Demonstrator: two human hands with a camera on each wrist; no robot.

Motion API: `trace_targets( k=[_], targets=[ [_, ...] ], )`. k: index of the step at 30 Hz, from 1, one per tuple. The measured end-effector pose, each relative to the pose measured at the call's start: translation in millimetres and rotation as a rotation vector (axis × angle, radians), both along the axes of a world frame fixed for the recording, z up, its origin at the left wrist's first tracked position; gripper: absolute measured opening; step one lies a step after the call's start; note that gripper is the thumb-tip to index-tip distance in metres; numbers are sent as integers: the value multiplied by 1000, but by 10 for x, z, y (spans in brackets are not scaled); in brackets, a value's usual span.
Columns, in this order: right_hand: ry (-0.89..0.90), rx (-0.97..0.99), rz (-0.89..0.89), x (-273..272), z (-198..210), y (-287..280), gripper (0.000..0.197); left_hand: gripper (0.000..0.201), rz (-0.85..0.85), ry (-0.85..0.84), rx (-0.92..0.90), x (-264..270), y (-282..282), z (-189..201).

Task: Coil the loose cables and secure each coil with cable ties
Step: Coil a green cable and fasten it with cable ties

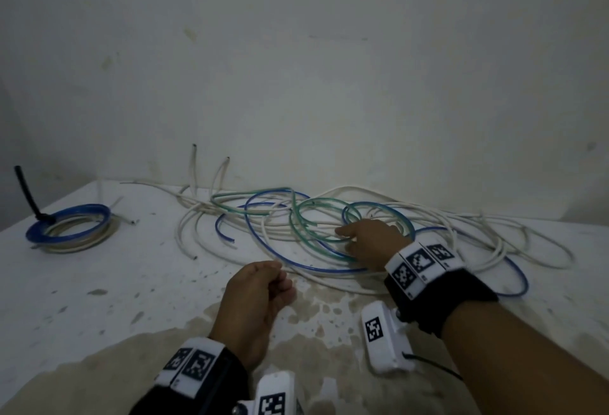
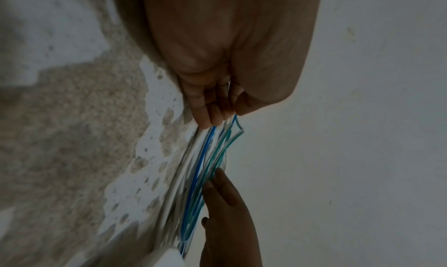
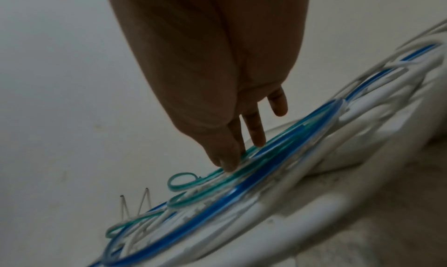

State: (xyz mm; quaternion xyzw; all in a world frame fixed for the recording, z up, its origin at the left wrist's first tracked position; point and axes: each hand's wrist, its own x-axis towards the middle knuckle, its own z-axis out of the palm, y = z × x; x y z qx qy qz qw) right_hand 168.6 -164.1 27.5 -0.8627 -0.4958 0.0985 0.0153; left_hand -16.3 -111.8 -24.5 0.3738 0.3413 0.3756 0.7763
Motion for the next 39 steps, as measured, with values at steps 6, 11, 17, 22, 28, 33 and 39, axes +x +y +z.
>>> trace_targets(
  k=[6, 11, 17, 22, 28, 33, 39],
  targets=[
    [-65, 99, -33, 25, -10, 130, 18, 17, -2, -9, -4, 9, 14, -29],
    [-104, 263, 13, 68, 170, 9, 18, 16, -14, -6, 2, 6, 18, -41],
    [-114, 42, 57, -35, -28, 56, 20, 17, -7, 10, 9, 5, 13, -47],
    [-108, 58, 14, -46, -80, 68, 16, 16, -4, 14, -13, -3, 35, -46],
    [-87, 545, 39, 77, 178, -85, 17, 16, -11, 0, 1, 1, 27, -47],
    [-142, 897, 177, -17, 730, -344, 13, 17, -20, 21, 10, -11, 7, -8],
    [-228, 953, 368, -366, 1174, -840, 10, 18, -39, -35, 147, -69, -126, 274]
  ],
)
